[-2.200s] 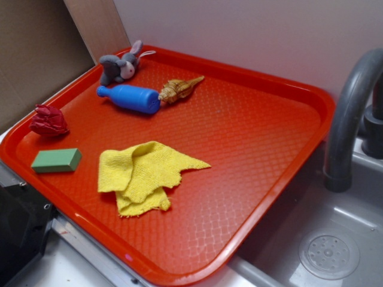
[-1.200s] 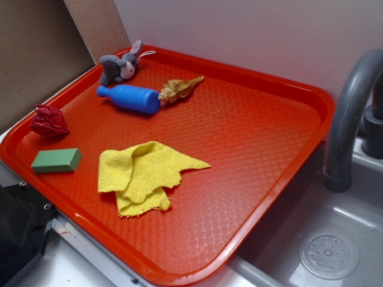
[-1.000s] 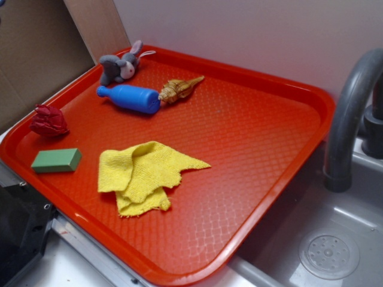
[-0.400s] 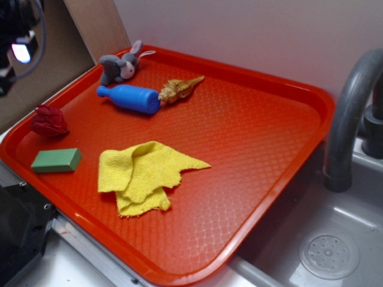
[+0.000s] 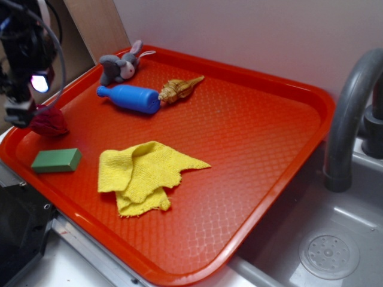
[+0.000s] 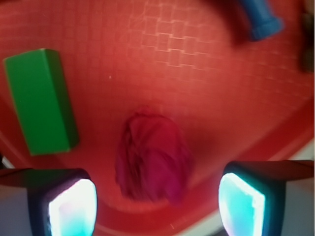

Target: Grab the red paper.

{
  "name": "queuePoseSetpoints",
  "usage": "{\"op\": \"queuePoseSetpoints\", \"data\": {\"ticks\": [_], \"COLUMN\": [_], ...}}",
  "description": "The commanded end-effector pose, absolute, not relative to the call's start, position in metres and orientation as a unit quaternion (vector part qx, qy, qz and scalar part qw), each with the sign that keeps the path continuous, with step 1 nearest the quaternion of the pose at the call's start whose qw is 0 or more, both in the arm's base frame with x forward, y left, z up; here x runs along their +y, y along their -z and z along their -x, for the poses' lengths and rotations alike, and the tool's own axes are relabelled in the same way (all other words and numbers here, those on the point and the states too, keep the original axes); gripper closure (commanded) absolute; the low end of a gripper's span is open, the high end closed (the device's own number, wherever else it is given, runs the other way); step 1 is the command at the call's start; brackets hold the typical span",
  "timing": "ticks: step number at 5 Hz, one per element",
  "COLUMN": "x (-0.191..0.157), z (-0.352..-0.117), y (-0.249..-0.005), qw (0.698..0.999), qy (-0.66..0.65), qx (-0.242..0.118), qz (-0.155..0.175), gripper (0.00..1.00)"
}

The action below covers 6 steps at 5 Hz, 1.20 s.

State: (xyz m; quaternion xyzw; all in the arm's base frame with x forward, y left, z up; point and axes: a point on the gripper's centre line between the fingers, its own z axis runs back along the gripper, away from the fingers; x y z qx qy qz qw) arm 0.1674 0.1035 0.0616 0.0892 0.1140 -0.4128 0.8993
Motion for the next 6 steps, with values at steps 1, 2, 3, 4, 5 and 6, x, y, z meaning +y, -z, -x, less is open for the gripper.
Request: {"op": "queuePoseSetpoints", "data": {"ticks": [1,2,3,4,5,6], "x": [0.106,0.111,0.108,0.081,0.049,0.028], "z": [-0.18,-0.176,-0.176,-0.193,-0.215,-0.23], "y": [-0.026,-0.026,-0.046,-0.087,-0.127,-0.154], "qw": [0.883,0.888,0.899,0.937,0.969,0.984], "qy": [0.424,0.411,0.396,0.31,0.177,0.058], "qx": [0.159,0.175,0.167,0.082,0.025,0.002], "qz": [-0.124,-0.109,-0.083,-0.137,-0.169,-0.167], "gripper": [0.0,1.0,1.0,1.0,1.0,1.0]}}
